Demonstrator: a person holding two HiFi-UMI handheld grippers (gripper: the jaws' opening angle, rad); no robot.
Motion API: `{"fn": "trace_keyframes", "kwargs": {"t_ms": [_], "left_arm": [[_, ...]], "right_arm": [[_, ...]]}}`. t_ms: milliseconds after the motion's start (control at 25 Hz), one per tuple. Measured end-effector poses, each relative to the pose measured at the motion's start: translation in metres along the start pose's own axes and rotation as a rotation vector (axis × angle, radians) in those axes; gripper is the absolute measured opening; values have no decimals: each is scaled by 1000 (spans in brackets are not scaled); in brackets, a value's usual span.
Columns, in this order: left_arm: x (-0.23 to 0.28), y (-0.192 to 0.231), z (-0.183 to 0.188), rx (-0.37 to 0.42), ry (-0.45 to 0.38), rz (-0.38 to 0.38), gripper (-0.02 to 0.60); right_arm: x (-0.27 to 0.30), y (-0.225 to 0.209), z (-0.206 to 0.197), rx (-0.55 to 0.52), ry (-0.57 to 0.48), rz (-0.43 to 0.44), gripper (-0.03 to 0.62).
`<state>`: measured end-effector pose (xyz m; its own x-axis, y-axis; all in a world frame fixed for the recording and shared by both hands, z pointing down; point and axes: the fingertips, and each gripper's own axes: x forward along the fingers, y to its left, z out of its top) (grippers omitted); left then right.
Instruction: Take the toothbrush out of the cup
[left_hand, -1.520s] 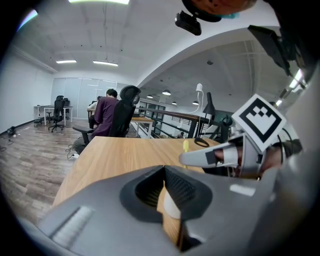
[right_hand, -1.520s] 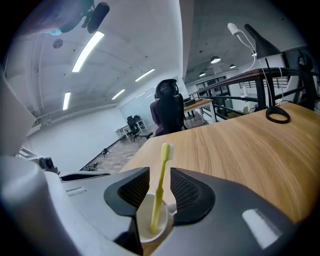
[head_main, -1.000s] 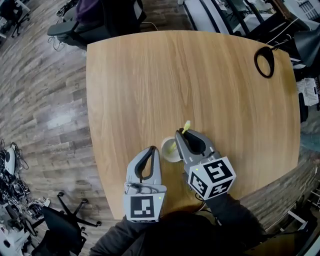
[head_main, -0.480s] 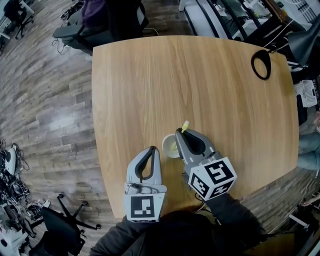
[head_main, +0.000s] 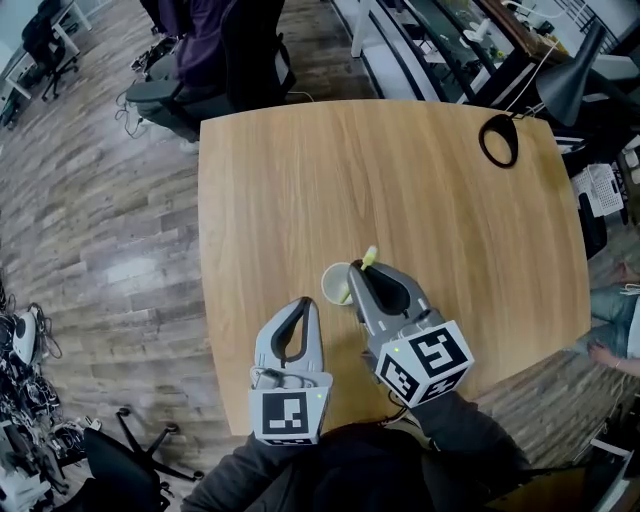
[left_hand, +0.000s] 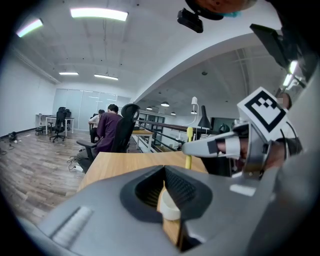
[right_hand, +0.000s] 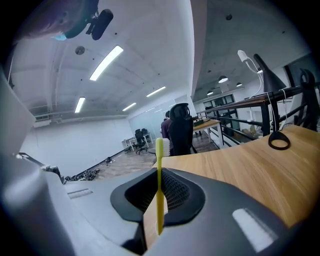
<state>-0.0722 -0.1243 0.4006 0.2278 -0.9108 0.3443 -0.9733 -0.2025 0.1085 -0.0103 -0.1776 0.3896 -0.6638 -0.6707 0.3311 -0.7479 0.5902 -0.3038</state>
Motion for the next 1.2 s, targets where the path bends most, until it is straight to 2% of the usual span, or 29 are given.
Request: {"fn": "trace_keyframes", "kwargs": {"t_ms": [560,800,1200], "left_arm": [[-45,-28,36,56,-116,-43,8],[-56,-35,44,92,-142,-46,8],[-55,-35,47,86,-157,-37,8]], "right_arm": [[-73,44,45,-42,-166,9,20],[-88,53,50,-59,-196,14,20],[-92,48,37,-68,-190,14,20]]}}
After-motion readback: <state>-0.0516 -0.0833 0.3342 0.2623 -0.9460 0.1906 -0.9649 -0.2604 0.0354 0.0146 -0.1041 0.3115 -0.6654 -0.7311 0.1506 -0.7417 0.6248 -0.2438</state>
